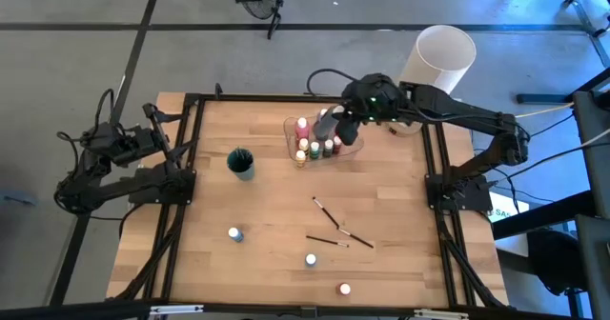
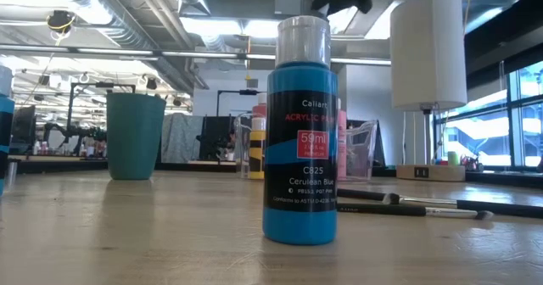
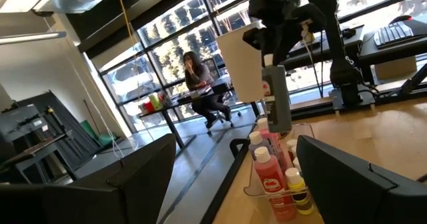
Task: Pick & Place Paint Supplies
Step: Put the gray paint bottle into the transparent bin
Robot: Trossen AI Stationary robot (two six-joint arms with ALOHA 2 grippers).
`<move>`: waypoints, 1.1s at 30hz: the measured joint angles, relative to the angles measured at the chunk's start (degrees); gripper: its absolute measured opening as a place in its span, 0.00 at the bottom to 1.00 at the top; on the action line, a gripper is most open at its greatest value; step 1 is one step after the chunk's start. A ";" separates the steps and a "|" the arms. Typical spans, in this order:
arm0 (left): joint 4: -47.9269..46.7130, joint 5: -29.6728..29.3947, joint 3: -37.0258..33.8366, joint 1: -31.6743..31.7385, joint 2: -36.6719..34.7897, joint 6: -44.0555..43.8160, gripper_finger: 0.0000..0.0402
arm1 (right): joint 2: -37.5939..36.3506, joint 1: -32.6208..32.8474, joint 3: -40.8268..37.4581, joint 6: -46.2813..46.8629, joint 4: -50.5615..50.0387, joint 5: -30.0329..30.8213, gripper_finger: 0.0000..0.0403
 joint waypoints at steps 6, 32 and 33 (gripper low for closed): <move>-0.02 0.00 0.00 0.00 0.00 0.01 0.77 | 2.73 -0.05 0.00 -0.41 0.31 -0.05 0.30; -0.52 0.02 0.00 0.02 0.00 -0.15 0.77 | 10.00 -2.98 0.00 -0.87 -0.47 -0.66 0.30; -0.52 0.04 0.00 0.01 0.00 -0.15 0.77 | 10.16 -2.98 0.00 -1.04 -0.25 -0.66 0.30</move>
